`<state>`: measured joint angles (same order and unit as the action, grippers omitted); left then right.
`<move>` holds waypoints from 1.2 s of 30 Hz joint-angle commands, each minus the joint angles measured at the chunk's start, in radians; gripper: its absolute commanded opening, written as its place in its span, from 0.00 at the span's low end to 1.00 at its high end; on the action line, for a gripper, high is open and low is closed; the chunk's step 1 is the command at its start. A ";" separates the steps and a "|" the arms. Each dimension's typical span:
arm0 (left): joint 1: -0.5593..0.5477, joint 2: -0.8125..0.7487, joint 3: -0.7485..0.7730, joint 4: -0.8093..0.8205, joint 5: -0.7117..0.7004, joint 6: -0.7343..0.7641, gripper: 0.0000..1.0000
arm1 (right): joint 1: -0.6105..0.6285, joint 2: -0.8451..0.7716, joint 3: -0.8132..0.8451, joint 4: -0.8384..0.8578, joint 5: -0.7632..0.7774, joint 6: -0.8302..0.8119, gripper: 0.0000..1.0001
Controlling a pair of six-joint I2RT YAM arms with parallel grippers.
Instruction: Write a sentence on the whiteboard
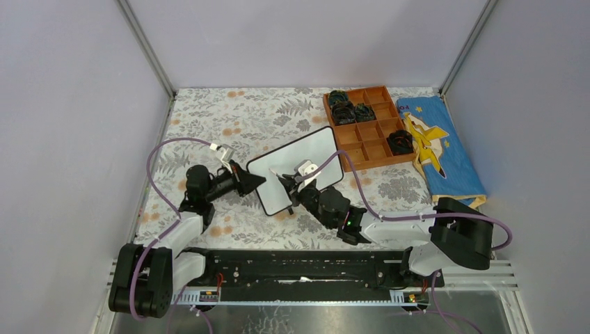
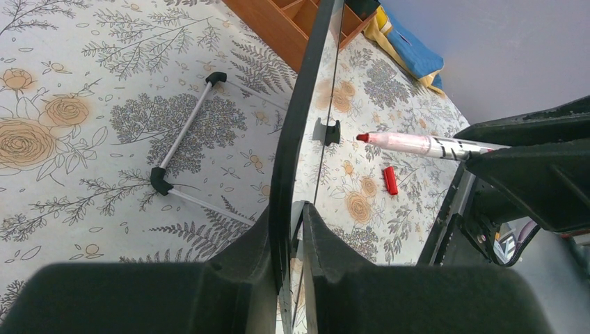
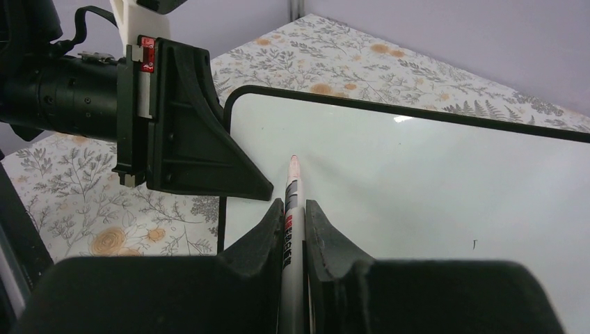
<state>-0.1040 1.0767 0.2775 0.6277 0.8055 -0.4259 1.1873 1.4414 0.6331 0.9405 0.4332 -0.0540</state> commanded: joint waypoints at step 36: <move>0.003 0.003 0.026 -0.073 -0.077 0.088 0.13 | -0.064 0.056 0.018 0.030 -0.040 0.100 0.00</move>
<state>-0.1047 1.0767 0.2848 0.6079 0.8036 -0.4152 1.1355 1.5211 0.6724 0.9379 0.3557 0.0357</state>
